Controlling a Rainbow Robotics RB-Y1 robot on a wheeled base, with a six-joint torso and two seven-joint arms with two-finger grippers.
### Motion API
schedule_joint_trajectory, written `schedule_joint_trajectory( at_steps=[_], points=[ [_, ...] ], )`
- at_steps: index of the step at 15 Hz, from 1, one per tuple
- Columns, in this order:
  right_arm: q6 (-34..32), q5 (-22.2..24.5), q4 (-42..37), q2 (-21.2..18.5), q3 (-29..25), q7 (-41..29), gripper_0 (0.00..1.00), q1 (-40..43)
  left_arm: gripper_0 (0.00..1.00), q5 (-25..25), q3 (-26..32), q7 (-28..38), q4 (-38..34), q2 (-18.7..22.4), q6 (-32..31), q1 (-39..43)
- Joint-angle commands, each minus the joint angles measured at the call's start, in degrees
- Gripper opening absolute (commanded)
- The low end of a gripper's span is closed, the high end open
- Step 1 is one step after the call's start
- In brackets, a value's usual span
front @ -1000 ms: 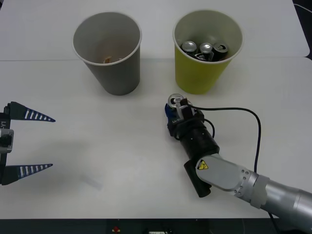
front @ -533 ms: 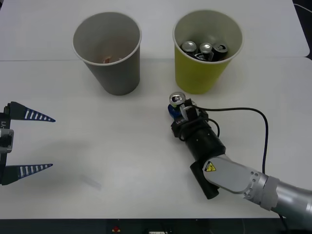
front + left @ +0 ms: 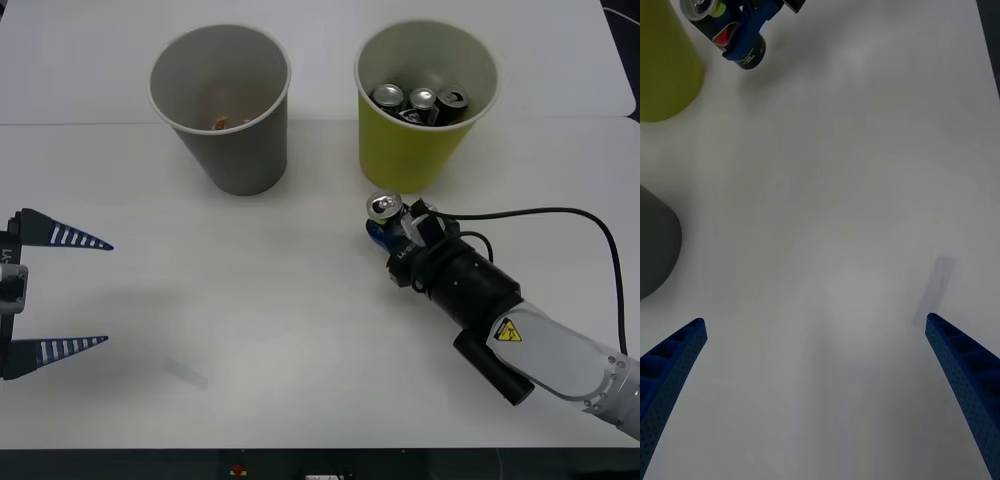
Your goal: Put the can into the green bin and the plastic bottle into the gray bin
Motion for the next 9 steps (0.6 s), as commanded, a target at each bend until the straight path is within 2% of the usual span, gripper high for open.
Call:
schedule_joint_trajectory(
  at_steps=[1, 3, 9],
  points=[
    [-11.34, 4.11, -4.16, -2.40, -8.42, 0.26, 0.00, 4.17, 1.00, 0.00, 0.00, 0.00, 0.00, 0.00, 0.00, 0.00],
    [-17.05, 6.39, -6.01, -3.28, -12.72, 0.35, 0.00, 6.19, 1.00, 0.00, 0.00, 0.00, 0.00, 0.00, 0.00, 0.00],
    [-37.62, 8.32, -10.76, -4.07, -28.28, 0.79, 0.00, 11.29, 1.00, 0.00, 0.00, 0.00, 0.00, 0.00, 0.00, 0.00]
  ],
)
